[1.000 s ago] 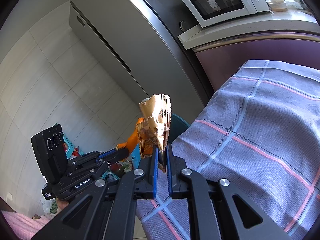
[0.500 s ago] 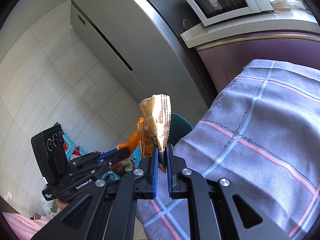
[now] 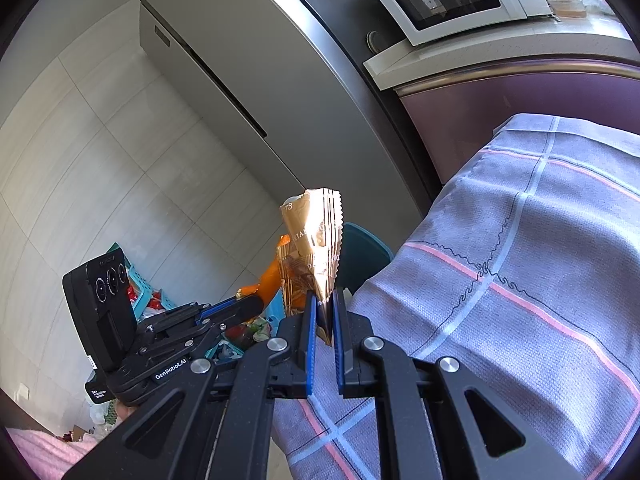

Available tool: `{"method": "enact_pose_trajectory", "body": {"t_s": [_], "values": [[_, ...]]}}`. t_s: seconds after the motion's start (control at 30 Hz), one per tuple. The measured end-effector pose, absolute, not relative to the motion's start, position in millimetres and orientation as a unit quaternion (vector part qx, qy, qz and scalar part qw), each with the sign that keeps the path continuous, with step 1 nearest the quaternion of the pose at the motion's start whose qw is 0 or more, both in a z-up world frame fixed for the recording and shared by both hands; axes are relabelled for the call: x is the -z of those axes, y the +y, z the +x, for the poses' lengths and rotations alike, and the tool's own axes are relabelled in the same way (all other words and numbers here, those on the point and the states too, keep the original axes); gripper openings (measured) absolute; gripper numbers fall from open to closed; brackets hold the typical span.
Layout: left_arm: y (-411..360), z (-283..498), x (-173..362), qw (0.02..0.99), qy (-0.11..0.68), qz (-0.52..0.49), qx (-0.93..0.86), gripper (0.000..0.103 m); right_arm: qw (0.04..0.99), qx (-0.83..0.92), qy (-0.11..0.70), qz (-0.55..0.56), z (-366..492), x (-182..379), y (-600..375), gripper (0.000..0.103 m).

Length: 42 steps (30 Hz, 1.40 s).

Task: Collect trash
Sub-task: 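Carry the peel in the left tool while the right tool carries the wrapper to the bin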

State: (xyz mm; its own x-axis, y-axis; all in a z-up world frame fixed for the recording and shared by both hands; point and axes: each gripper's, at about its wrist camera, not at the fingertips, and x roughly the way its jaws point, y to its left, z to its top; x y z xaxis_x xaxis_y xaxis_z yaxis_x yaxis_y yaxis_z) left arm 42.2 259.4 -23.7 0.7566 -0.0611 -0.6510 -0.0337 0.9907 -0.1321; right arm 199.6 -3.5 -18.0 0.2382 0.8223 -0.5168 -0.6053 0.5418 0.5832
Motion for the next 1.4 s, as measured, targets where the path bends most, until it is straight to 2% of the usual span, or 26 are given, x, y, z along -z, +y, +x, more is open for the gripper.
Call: {"method": "enact_pose_trajectory", "body": {"t_s": [1.4], "values": [[275.7,53.2,40.0,0.927,0.364,-0.084,-0.030,0.010,0.759,-0.468,0.438,0.118,211.4,30.5,29.3,0.007]]}}
